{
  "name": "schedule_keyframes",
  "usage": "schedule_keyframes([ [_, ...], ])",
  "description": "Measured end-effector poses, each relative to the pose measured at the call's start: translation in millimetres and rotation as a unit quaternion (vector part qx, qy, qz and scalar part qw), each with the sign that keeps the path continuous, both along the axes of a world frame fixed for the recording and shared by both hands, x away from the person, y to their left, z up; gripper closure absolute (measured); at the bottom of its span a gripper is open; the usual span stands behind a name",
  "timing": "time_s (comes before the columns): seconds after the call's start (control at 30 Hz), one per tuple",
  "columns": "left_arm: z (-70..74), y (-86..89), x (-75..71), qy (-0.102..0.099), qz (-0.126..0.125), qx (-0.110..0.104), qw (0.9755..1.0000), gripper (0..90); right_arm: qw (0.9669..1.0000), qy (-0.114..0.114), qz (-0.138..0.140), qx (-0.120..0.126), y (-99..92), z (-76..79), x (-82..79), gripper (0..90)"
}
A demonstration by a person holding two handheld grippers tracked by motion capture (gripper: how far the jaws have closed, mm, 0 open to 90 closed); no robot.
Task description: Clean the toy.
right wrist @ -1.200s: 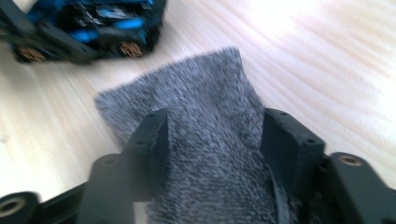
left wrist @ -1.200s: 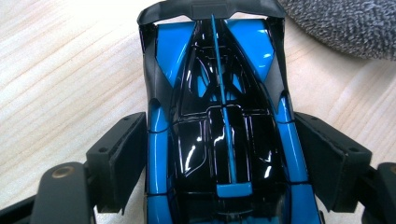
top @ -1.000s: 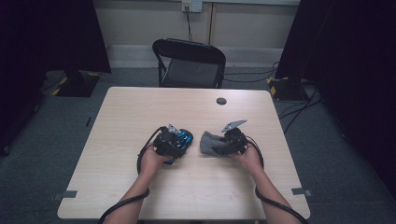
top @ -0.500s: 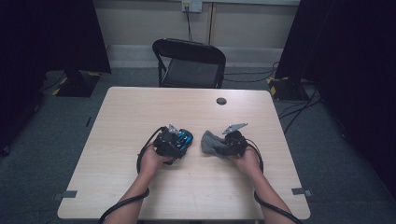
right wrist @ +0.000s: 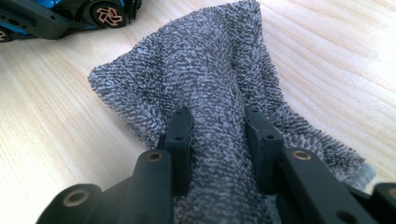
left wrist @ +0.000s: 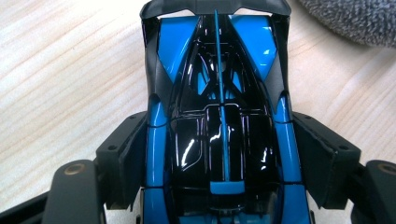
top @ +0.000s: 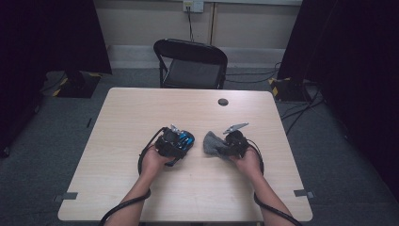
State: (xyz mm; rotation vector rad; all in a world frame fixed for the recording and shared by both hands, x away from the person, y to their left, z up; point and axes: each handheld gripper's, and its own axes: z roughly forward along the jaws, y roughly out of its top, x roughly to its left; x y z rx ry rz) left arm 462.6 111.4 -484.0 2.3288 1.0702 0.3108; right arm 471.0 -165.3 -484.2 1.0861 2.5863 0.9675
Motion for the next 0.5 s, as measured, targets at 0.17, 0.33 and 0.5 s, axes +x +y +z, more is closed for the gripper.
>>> schedule_keyframes([
  [0.17, -0.3, 1.7, -2.5, -0.002, 0.001, -0.002, 1.0000, 25.9, 0.9999, 0.000, -0.003, 0.012, -2.5, -1.4, 0.0, 68.0],
  [0.33, -0.2, 2.4, -2.3, 0.001, -0.003, -0.002, 1.0000, 25.6, 0.9999, -0.001, -0.004, 0.016, -3.4, -1.9, -0.4, 68.0],
  [0.5, 0.5, 2.1, -0.3, 0.006, -0.011, 0.003, 0.9999, 25.0, 0.9998, 0.000, -0.005, 0.021, -4.5, -2.6, -0.4, 68.0],
])
